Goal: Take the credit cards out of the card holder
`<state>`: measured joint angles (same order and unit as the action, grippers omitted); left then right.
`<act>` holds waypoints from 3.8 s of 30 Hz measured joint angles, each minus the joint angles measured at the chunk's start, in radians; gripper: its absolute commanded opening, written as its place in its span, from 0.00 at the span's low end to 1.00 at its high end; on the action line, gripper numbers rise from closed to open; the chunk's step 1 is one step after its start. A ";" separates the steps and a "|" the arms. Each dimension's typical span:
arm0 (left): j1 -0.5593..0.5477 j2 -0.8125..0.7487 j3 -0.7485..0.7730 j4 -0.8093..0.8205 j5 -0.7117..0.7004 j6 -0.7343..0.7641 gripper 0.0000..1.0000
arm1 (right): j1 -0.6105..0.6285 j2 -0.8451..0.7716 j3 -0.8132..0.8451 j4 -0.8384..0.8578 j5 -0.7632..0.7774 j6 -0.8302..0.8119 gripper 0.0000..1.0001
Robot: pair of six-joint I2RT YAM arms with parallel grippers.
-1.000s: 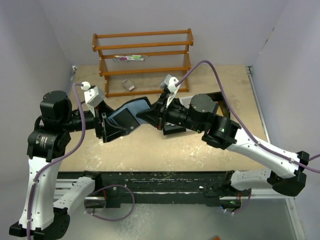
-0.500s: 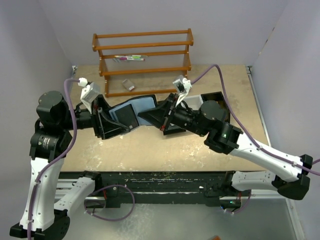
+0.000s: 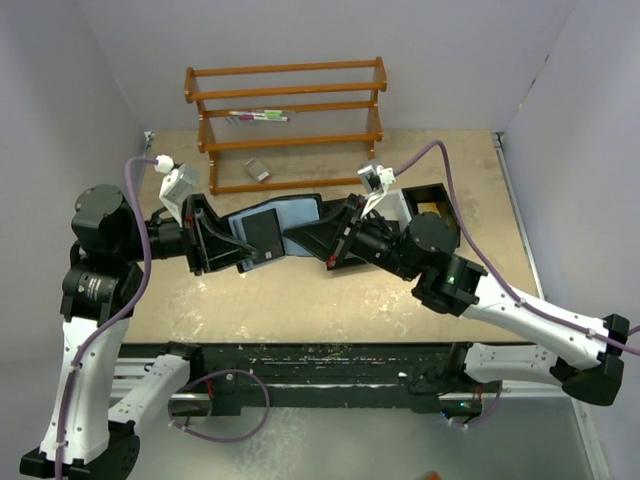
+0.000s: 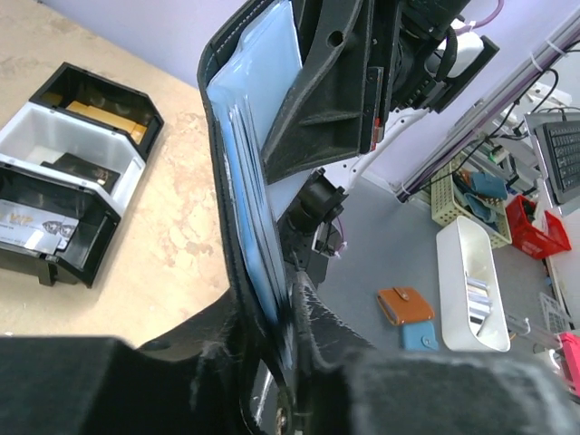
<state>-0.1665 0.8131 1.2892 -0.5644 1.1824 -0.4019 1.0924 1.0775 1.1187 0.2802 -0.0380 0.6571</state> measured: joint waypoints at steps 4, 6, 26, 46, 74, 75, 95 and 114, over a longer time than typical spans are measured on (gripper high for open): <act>0.001 0.010 -0.017 0.010 0.008 -0.022 0.08 | -0.002 -0.006 -0.034 0.033 0.002 0.027 0.00; 0.000 0.017 -0.023 0.015 0.021 -0.034 0.06 | -0.003 -0.019 -0.056 0.049 0.002 0.042 0.00; 0.002 0.096 -0.086 0.143 0.198 -0.210 0.00 | -0.254 -0.013 -0.063 -0.078 -0.247 0.183 0.69; 0.001 0.195 0.074 -0.343 -0.233 0.277 0.00 | -0.299 -0.060 0.264 -0.317 -0.368 0.003 0.67; 0.002 0.192 0.082 -0.374 0.106 0.308 0.00 | -0.230 0.135 0.061 -0.116 -0.671 0.045 0.46; 0.003 0.192 0.082 -0.372 0.121 0.307 0.00 | -0.230 0.132 0.057 -0.104 -0.680 0.051 0.45; 0.011 0.175 0.082 -0.311 0.228 0.230 0.01 | -0.243 0.145 0.087 -0.037 -0.751 0.119 0.45; 0.014 0.163 0.072 -0.258 0.227 0.172 0.05 | -0.256 0.171 0.156 -0.070 -0.668 0.076 0.12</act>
<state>-0.1520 0.9756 1.3609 -0.8223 1.4097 -0.2295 0.8364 1.2480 1.2747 0.2104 -0.7063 0.7326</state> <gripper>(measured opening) 0.135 0.248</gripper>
